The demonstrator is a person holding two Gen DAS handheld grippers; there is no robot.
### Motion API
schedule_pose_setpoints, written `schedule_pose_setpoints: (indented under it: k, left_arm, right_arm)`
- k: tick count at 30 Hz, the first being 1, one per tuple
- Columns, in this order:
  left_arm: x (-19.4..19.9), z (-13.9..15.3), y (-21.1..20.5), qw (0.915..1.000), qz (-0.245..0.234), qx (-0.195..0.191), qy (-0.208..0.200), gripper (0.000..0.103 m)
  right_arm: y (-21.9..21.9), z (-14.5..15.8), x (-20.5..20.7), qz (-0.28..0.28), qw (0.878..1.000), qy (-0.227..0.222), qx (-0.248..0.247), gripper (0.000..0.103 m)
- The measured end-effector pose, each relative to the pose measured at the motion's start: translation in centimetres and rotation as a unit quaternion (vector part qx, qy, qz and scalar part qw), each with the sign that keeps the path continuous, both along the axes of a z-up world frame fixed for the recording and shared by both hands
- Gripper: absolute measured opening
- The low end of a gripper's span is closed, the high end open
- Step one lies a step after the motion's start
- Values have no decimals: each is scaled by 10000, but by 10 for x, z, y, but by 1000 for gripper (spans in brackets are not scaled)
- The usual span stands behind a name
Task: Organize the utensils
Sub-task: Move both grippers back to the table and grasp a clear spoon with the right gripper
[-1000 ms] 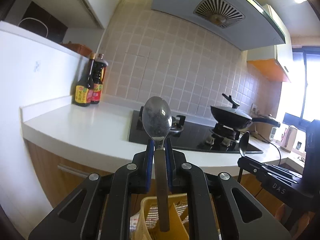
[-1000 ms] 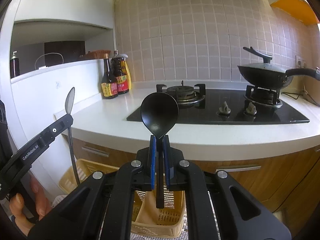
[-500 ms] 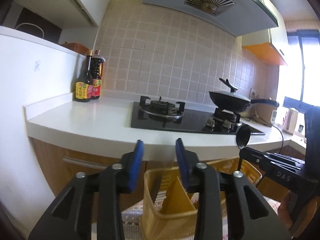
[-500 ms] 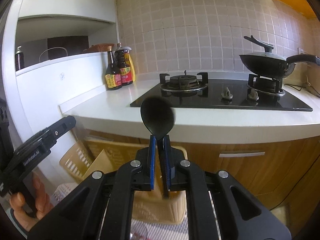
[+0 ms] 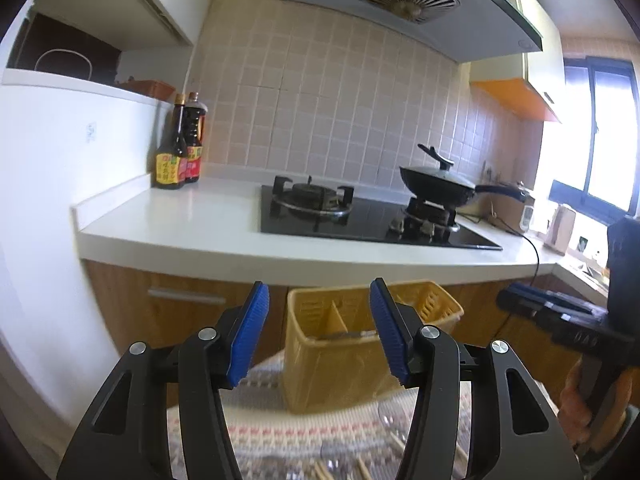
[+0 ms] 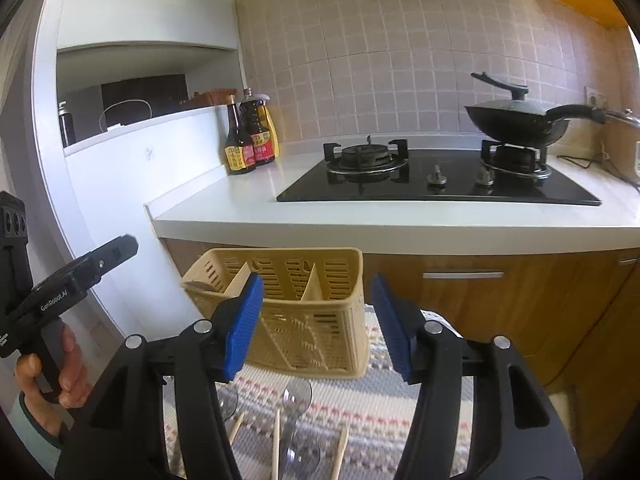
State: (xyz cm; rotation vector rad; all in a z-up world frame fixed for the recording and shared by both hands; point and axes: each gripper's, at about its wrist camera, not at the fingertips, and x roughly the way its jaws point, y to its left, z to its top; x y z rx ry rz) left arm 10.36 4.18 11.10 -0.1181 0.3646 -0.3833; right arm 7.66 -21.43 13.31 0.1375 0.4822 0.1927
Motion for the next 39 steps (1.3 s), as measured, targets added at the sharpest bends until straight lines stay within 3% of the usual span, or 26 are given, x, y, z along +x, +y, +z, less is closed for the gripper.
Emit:
schedule_pose_setpoints:
  k: [8,12,15,18,23,26,30,32,39]
  left_arm:
    - [-32,7,13,9985,-41,235,493,54]
    - [-34,-7,19,9923,-53,460,1151,55]
    - [-22,-32,27,9781,-208,419,2030,55]
    - [-7,-64,36,9565,-358,244,2884,53]
    - [8,-105,30,9290,-483,410,3646,53]
    - [17,-129,25,9118,-377,556,4051,53]
    - [25,-150,12,8989,-340,813,4293,52]
    - [27,-155,8,8975,-287,939,4300,48]
    - [30,-157,-12,8962,-276,1368,4212,46]
  right_arm:
    - [11,10,-21,20,9964,729,-427,53]
    - [19,-6,-25,98,9887,1327,-683,53]
    - [24,-27,-19,169,9758,2026,-809,53]
    - [28,-48,-14,267,9629,2553,-834,53]
    - [27,-71,-4,358,9477,3076,-771,52]
    - [24,-82,4,321,9401,3321,-701,46]
    - [20,-98,14,374,9275,3687,-500,43]
    - [19,-105,17,386,9216,3836,-439,36]
    - [36,-123,20,787,9065,4109,-570,30]
